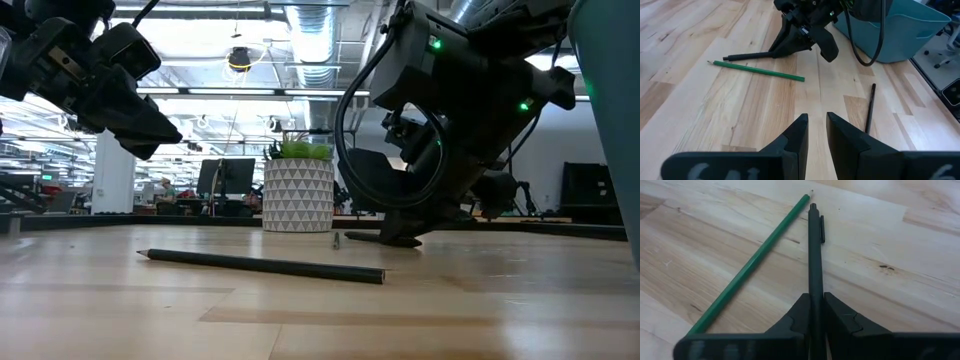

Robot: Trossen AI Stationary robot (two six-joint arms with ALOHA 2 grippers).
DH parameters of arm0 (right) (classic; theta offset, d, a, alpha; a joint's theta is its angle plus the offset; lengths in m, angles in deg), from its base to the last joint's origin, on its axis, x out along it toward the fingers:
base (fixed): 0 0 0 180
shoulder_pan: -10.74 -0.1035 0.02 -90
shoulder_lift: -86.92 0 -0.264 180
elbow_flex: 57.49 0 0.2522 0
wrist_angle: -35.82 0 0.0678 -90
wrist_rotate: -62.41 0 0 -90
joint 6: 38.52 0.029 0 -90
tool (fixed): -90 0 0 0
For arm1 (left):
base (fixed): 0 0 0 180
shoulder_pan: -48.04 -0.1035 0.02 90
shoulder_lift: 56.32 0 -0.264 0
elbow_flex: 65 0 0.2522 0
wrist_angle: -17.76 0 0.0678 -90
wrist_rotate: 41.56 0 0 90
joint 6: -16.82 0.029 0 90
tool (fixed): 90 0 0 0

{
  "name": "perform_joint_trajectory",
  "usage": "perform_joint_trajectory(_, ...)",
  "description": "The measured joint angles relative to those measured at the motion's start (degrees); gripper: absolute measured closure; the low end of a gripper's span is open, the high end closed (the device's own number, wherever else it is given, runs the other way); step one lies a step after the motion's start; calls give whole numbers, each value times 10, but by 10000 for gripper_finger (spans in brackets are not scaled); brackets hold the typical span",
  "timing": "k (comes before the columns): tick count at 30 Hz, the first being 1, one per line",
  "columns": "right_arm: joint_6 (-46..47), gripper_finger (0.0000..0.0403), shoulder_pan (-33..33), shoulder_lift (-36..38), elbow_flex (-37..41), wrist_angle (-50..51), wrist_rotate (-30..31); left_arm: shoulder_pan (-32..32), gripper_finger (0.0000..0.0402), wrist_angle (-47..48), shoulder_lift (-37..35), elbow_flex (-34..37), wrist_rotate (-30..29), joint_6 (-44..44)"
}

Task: Sort pens & pencils
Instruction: Put the black pen into the transparent bin

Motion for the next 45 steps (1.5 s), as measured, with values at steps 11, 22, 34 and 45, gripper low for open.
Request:
perform_joint_trajectory(11, -14, 341, 0, 3, 0, 8, 4, 0, 342, 3, 0, 0, 0, 0)
perform_joint_trajectory(22, -16, 341, 2, 17, -39, 98, 49, 0, 342, 11, 0, 0, 0, 0)
perform_joint_trajectory(34, -58, 341, -5, 82, -73, 122, 154, 0, 342, 11, 0, 0, -1, 0)
perform_joint_trajectory(45, -204, 341, -14, 225, -74, 121, 262, 0, 342, 13, 0, 0, -2, 0)
